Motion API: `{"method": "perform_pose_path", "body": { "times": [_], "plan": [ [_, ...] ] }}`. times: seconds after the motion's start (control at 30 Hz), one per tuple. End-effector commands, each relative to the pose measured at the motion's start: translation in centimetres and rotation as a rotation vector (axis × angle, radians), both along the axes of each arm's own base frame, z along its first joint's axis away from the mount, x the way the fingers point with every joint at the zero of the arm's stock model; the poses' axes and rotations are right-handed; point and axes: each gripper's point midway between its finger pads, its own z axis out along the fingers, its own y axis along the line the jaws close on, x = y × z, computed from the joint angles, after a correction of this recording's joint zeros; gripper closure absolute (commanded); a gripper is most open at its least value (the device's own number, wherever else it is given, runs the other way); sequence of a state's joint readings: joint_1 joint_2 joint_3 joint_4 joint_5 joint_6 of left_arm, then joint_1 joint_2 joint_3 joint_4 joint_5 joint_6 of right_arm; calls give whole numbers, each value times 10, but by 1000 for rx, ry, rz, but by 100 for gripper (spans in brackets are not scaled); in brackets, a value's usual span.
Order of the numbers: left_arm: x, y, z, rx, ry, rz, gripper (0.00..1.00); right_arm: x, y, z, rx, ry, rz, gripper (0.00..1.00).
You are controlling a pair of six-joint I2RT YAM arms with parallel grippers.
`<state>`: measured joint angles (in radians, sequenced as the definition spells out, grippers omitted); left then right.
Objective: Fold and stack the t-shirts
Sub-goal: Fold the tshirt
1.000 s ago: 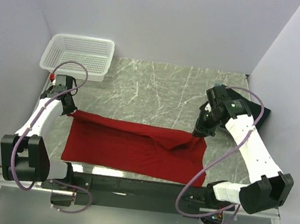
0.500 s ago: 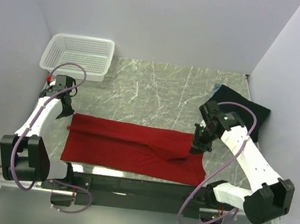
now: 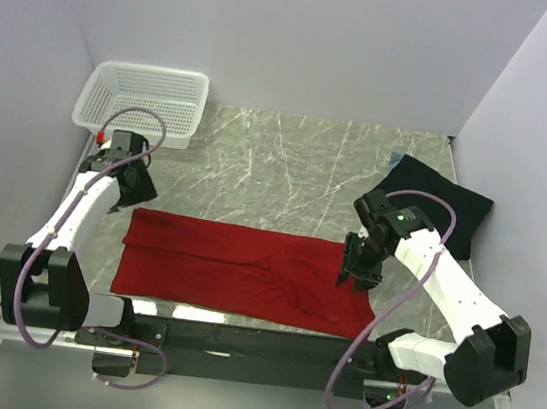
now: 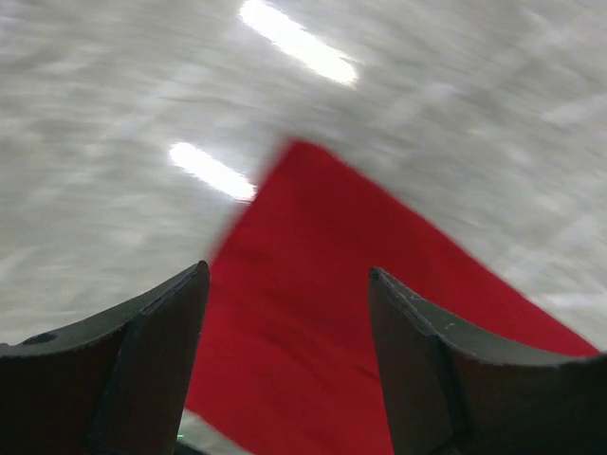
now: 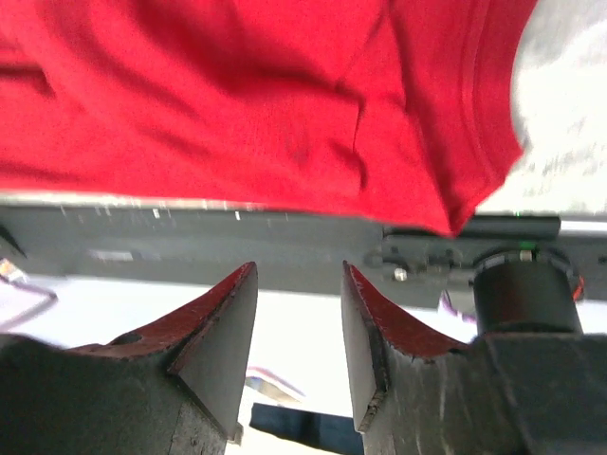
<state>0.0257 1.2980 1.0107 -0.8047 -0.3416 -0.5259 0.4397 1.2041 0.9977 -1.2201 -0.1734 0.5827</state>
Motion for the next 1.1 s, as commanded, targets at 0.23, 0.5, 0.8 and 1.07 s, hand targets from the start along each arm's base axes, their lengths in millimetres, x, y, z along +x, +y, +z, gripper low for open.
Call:
{"method": "perform_pose_path", "body": {
  "times": [0.23, 0.5, 0.8, 1.07],
  "plan": [
    [36, -83, -62, -365, 30, -73, 24, 91, -13, -46, -52, -152, -116, 57],
    [31, -84, -96, -367, 123, -79, 24, 123, -51, -77, -198, -125, -187, 59],
    [25, -79, -127, -357, 191, -85, 24, 137, -63, -106, -252, -92, -199, 63],
    [36, -58, -125, -274, 193, -47, 23, 166, -74, -114, -342, -94, -204, 69]
  ]
}}
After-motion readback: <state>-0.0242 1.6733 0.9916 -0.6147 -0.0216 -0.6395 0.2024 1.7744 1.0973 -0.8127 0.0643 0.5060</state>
